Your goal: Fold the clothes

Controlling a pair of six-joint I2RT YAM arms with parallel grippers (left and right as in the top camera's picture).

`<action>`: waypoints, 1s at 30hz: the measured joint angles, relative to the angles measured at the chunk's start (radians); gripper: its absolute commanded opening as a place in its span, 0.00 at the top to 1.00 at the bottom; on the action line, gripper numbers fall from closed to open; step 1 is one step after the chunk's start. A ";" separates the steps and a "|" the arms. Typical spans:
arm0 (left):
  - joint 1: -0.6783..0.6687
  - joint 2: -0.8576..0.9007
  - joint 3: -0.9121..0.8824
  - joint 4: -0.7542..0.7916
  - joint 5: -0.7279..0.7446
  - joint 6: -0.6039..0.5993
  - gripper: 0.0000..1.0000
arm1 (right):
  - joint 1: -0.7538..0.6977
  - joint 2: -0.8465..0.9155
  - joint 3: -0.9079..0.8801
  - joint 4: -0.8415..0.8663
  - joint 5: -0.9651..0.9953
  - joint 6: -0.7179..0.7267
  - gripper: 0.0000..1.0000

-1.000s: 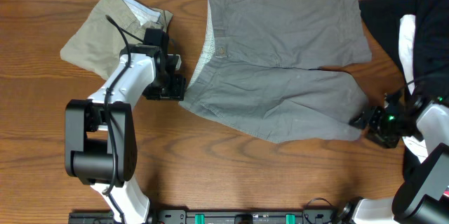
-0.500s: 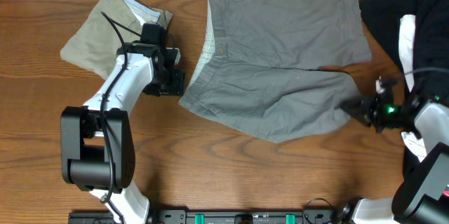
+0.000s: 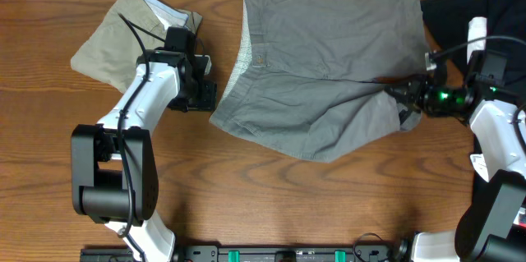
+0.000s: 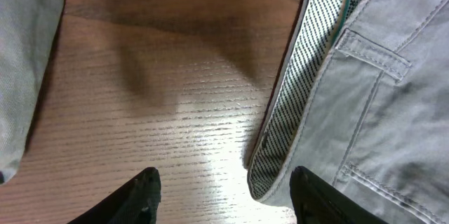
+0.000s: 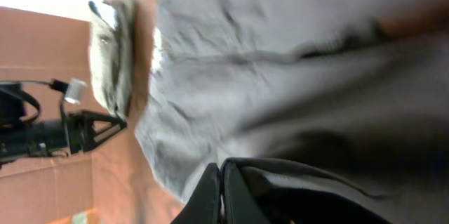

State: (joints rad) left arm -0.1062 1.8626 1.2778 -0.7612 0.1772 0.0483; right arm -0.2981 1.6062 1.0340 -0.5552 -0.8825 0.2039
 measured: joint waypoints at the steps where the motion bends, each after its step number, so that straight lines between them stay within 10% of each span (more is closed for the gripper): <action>1: 0.000 0.000 0.000 0.000 0.000 0.000 0.39 | 0.008 0.000 0.000 0.040 -0.010 0.018 0.99; 10: 0.000 0.000 0.000 0.000 0.000 0.000 0.39 | 0.090 0.000 0.000 0.169 0.014 0.130 0.97; 17: 0.000 0.000 0.000 0.000 0.000 0.000 0.39 | -0.002 0.000 0.001 0.026 0.213 0.093 0.48; 30: 0.000 0.000 0.000 0.000 0.000 0.000 0.39 | -0.138 0.000 -0.039 -0.278 0.442 -0.111 0.43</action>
State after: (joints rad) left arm -0.1062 1.8626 1.2778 -0.7609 0.1768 0.0483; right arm -0.4358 1.6062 0.9947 -0.8337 -0.4408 0.0925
